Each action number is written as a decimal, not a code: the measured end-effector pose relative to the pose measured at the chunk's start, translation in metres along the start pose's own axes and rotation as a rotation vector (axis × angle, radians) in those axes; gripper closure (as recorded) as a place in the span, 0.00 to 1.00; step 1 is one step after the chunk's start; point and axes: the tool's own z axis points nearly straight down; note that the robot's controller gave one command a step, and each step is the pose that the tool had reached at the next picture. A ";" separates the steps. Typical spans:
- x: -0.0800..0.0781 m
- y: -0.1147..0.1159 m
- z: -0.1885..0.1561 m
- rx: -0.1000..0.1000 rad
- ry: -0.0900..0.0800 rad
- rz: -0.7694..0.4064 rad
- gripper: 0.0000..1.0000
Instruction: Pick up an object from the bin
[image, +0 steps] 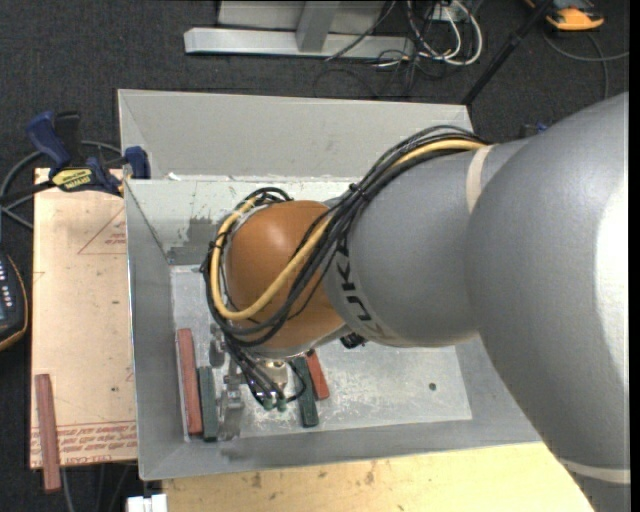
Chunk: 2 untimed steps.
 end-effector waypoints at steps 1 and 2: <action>-0.023 -0.058 0.079 0.003 -0.002 -0.021 0.00; -0.081 -0.027 0.062 -0.002 -0.013 -0.223 0.00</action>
Offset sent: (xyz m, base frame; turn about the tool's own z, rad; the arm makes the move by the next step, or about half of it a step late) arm 0.0225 -0.0539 -0.0745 -0.0269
